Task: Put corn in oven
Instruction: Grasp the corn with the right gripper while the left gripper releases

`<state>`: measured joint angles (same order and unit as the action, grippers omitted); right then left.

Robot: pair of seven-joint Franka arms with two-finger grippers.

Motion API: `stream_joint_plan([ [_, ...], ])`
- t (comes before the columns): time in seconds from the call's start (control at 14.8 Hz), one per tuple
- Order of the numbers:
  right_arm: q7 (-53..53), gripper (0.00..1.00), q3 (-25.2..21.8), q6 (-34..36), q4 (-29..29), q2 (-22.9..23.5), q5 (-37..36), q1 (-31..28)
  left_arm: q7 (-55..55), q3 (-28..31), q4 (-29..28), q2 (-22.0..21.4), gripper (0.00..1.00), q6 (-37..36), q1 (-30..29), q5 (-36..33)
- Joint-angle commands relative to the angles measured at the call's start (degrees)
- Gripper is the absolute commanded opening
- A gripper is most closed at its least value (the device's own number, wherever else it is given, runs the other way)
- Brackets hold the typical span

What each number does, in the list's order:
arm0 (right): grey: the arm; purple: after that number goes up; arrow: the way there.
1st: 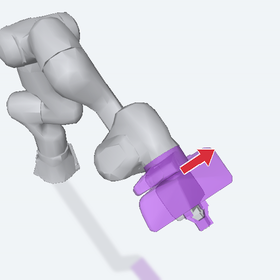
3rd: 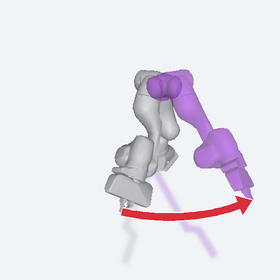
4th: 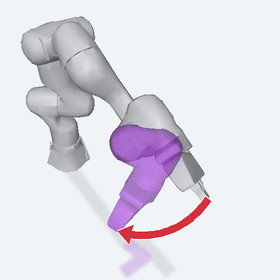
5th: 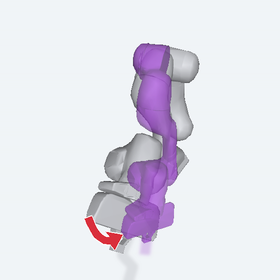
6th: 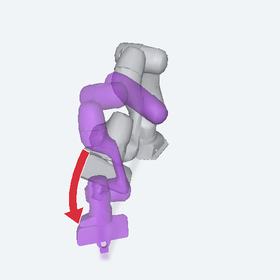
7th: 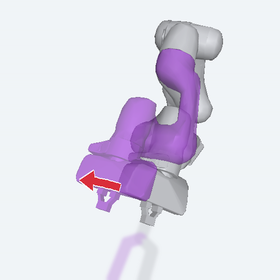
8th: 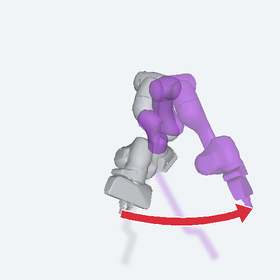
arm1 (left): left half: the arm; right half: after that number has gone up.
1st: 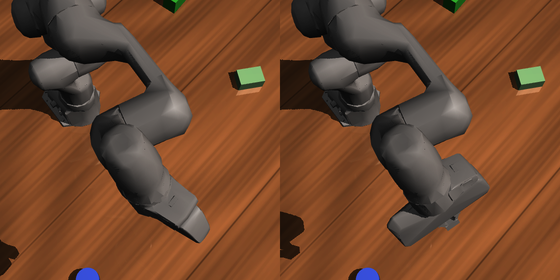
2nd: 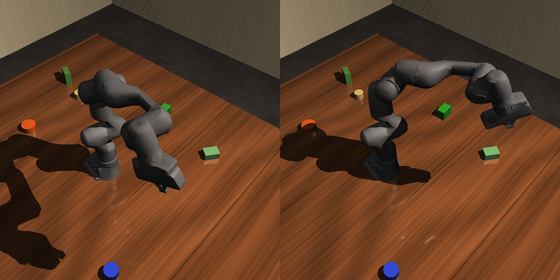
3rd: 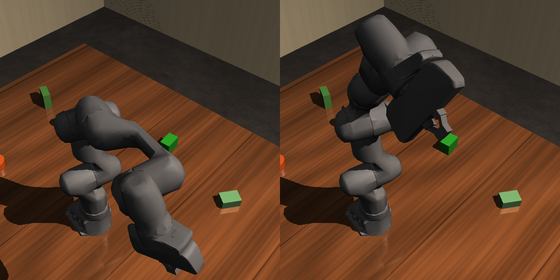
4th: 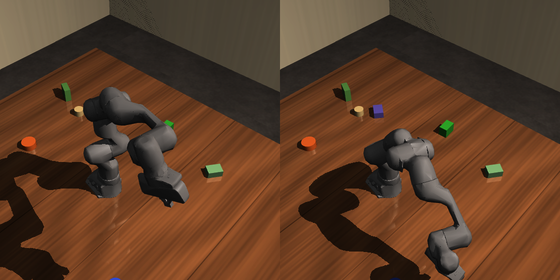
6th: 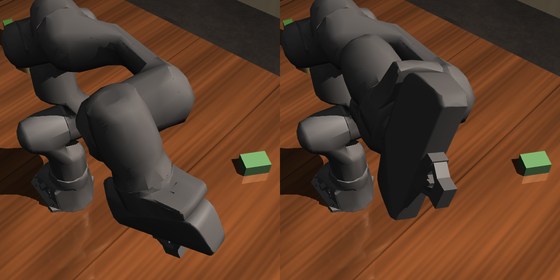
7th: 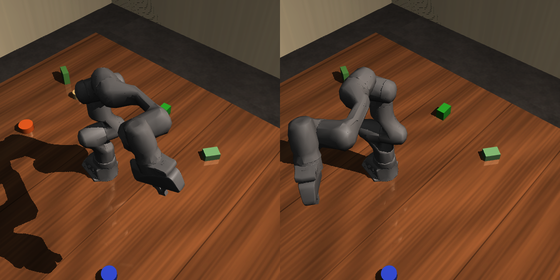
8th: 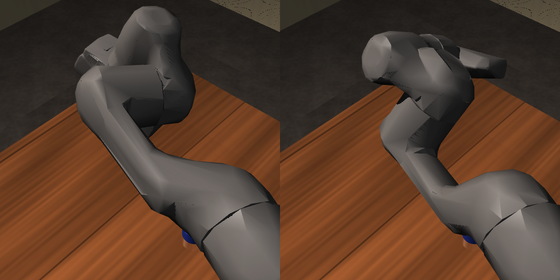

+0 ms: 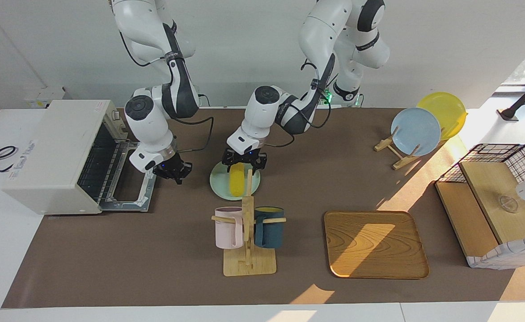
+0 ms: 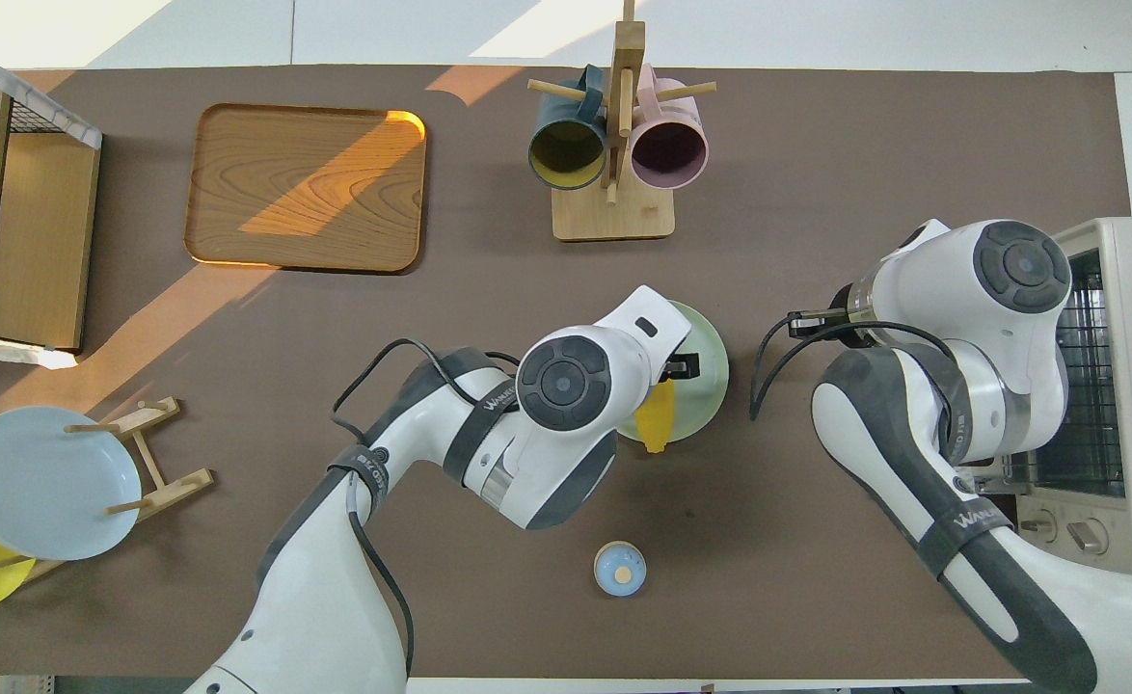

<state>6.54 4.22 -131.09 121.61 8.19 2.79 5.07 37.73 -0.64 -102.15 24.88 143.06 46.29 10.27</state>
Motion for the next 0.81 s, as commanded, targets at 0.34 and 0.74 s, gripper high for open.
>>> stream_joint_plan([
  [0.34, 14.61, 0.18, -0.18, 12.85, -19.87, 8.03, 0.12, 12.39, -19.5, 0.29, 6.94, -12.14, 1.0, -27.8, -20.15, 0.36],
  [0.74, 33.36, 0.37, -0.09, 10.88, -34.61, 22.39, -5.96, 25.24, -29.64, 0.38, 14.61, -15.38, 1.0, -42.68, -32.65, -5.79],
])
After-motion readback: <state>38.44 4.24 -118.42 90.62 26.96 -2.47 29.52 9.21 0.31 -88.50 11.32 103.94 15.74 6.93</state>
